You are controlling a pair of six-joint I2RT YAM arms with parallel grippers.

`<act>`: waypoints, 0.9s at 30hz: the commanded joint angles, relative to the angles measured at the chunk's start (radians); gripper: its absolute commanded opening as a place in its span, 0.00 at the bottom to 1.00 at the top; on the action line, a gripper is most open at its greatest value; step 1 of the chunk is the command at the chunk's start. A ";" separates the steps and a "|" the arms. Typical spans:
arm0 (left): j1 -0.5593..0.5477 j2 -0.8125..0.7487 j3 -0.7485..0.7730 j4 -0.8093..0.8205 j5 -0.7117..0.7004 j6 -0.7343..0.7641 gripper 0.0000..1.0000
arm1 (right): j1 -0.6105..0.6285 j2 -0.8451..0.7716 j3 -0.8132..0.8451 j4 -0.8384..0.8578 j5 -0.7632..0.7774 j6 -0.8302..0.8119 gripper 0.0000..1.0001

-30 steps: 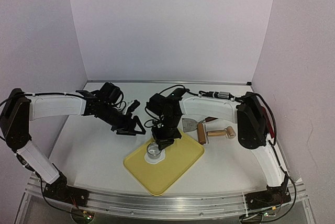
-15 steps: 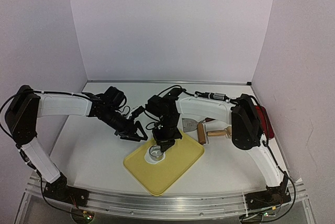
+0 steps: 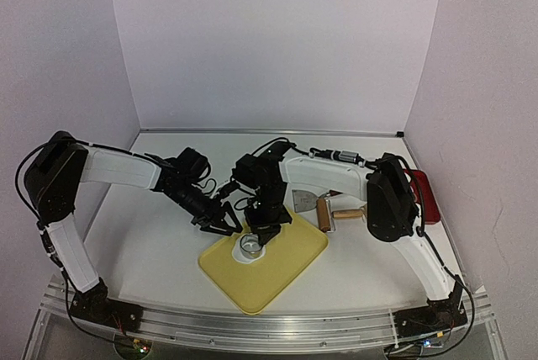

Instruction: Roll out the dumpling wrappers from the dough

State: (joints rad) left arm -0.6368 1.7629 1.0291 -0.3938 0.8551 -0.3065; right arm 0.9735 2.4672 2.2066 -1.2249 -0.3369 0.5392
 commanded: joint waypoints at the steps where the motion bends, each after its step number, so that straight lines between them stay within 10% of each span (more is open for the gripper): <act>1: -0.017 0.047 0.055 0.052 0.061 0.009 0.51 | 0.006 0.059 -0.027 -0.033 -0.001 -0.008 0.00; 27: -0.040 0.197 0.038 -0.021 -0.067 0.049 0.18 | 0.006 0.096 -0.085 0.035 -0.043 0.007 0.00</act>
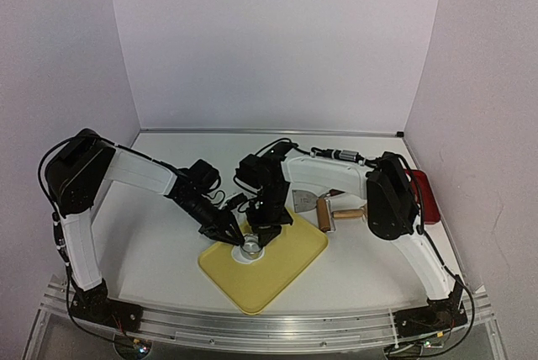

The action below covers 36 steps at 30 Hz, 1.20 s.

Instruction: Roll out the dumpling wrappers from the dough

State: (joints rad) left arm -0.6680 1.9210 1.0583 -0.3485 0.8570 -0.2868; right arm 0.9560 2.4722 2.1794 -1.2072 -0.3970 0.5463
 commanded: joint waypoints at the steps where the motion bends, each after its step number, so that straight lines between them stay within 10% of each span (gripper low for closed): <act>1: -0.008 0.044 0.005 -0.075 -0.077 0.034 0.15 | 0.023 0.092 -0.059 0.020 0.016 -0.001 0.00; 36: -0.010 0.289 0.004 -0.093 -0.298 0.030 0.00 | 0.010 0.228 -0.084 0.083 -0.010 -0.009 0.00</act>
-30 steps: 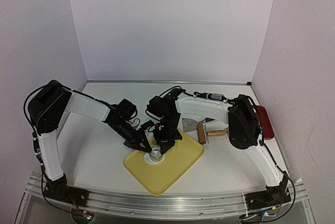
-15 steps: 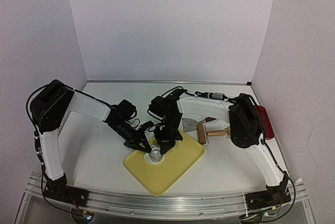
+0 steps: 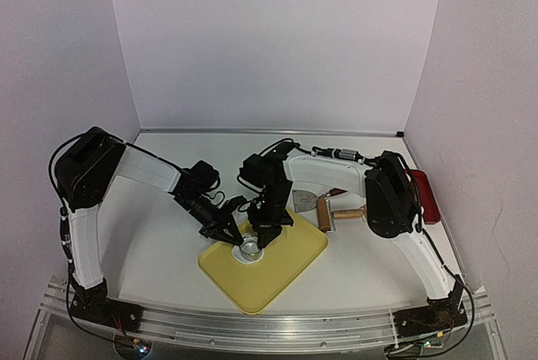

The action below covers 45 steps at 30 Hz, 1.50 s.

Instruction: Roll out the dumpling wrappers from the dough

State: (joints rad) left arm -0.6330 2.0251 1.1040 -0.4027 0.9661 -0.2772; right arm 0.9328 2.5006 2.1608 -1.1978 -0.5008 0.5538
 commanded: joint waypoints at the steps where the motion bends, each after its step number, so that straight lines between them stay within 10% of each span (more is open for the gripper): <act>1: -0.045 0.194 -0.027 -0.039 -0.409 0.016 0.00 | 0.029 0.199 -0.062 0.074 0.099 -0.013 0.00; 45: -0.200 0.182 -0.150 0.067 -0.539 -0.195 0.00 | 0.035 0.130 -0.263 0.227 0.081 0.012 0.00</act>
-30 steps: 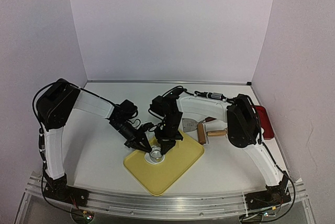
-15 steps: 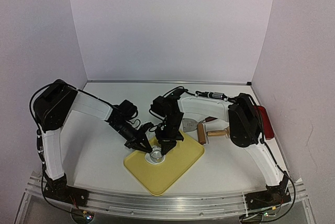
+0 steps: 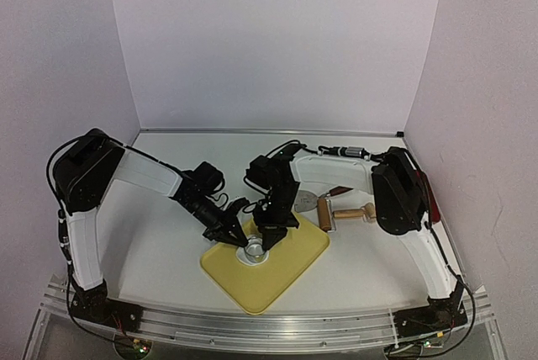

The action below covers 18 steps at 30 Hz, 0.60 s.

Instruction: Roll out the dumpling wrappers from the dough

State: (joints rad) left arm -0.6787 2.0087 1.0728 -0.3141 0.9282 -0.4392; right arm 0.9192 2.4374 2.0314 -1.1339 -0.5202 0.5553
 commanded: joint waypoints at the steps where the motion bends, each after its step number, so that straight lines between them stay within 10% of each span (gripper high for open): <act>1: -0.157 0.199 -0.111 -0.025 -0.499 -0.037 0.00 | 0.049 0.190 -0.131 0.162 0.105 0.008 0.00; 18: -0.157 0.054 0.241 -0.347 -0.692 -0.030 0.05 | 0.045 -0.117 -0.140 0.127 0.115 -0.001 0.16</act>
State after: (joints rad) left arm -0.8159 1.9930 1.3039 -0.6119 0.5912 -0.4723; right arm 0.9382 2.3598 1.9171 -1.0622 -0.4502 0.5512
